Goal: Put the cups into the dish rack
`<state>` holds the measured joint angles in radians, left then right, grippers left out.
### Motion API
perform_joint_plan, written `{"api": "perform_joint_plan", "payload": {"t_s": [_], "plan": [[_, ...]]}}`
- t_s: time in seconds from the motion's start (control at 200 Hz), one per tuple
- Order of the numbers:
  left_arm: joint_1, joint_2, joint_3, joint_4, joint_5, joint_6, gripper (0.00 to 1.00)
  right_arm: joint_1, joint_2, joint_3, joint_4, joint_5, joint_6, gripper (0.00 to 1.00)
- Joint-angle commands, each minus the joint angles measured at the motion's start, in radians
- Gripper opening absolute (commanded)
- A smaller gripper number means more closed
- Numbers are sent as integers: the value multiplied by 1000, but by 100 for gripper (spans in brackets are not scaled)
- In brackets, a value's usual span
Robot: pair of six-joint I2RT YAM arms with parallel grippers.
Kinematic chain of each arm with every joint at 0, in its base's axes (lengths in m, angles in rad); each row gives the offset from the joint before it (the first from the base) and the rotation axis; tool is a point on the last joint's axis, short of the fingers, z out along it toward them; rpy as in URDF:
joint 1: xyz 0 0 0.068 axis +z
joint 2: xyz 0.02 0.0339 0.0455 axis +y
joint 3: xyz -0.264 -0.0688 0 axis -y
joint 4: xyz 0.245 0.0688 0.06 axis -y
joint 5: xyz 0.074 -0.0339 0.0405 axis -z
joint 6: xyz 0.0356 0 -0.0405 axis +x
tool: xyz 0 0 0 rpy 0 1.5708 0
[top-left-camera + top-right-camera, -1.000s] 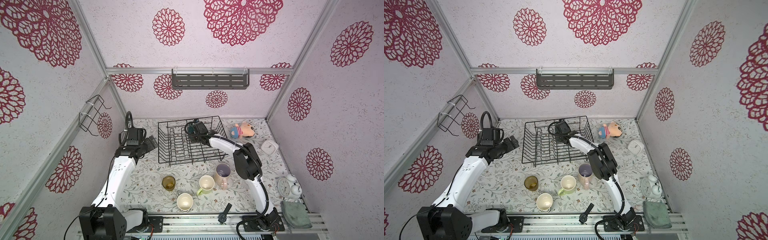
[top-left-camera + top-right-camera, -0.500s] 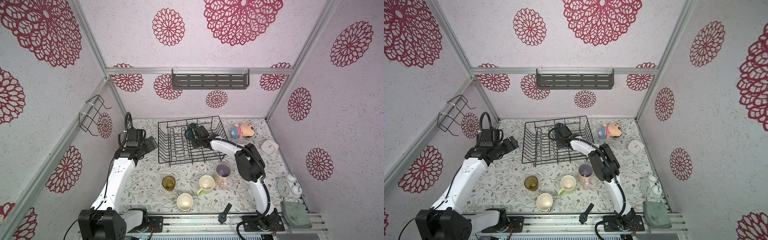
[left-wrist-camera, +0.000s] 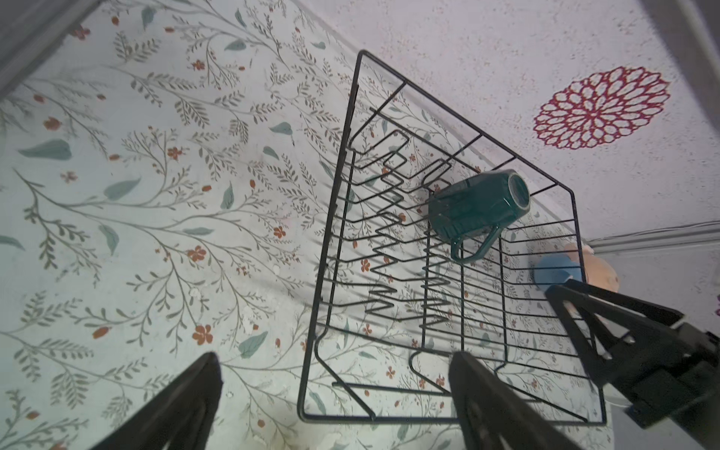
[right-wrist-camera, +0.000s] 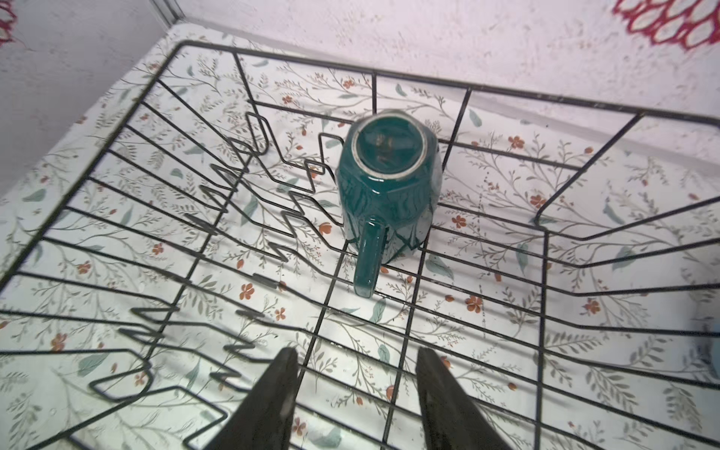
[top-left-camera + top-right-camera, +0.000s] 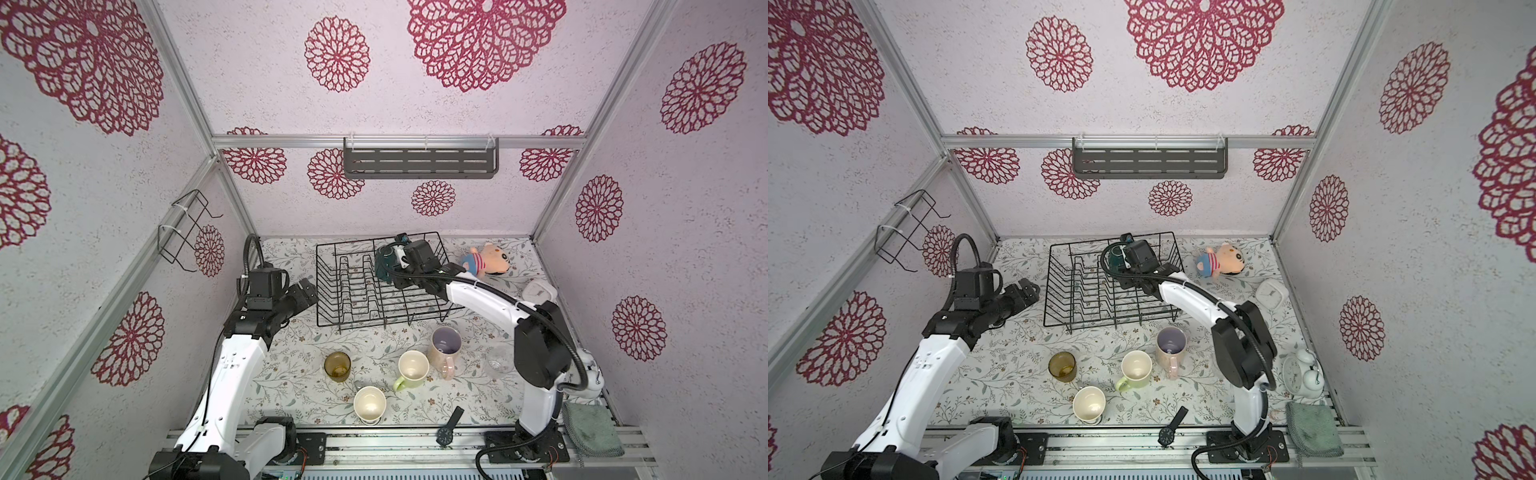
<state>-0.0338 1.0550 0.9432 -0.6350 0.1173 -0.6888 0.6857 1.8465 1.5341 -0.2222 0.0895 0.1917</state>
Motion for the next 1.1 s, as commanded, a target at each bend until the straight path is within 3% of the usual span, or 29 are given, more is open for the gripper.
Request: {"api": "perform_joint_plan", "payload": {"t_s": [0.0,0.25,0.36,0.51,0.585,0.786,0.836,0.891,1.056,1.096], "plan": [[-45,-115,-87,-103,70,-126,93,4,-86,-76,60,17,-58,54],[-252,-269,-144,-360,-89,-226,90,3,-176,-202,152,90,-89,59],[-335,-258,-181,-372,-62,-307,90,2,-200,-242,191,127,-97,61],[-380,-180,-235,-418,-81,-381,86,2,-217,-267,228,143,-106,61],[-400,-173,-246,-384,-88,-380,77,1,-223,-277,231,144,-110,62],[-405,-49,-256,-296,-99,-342,69,2,-238,-285,215,142,-110,62],[-407,-13,-263,-280,-104,-320,61,1,-250,-301,228,142,-110,62],[-405,13,-269,-267,-115,-283,41,2,-262,-311,230,145,-110,62],[-400,37,-286,-226,-70,-259,2,-1,-304,-360,247,173,-113,63],[-400,33,-287,-224,-73,-260,0,0,-309,-364,248,175,-116,63]]}}
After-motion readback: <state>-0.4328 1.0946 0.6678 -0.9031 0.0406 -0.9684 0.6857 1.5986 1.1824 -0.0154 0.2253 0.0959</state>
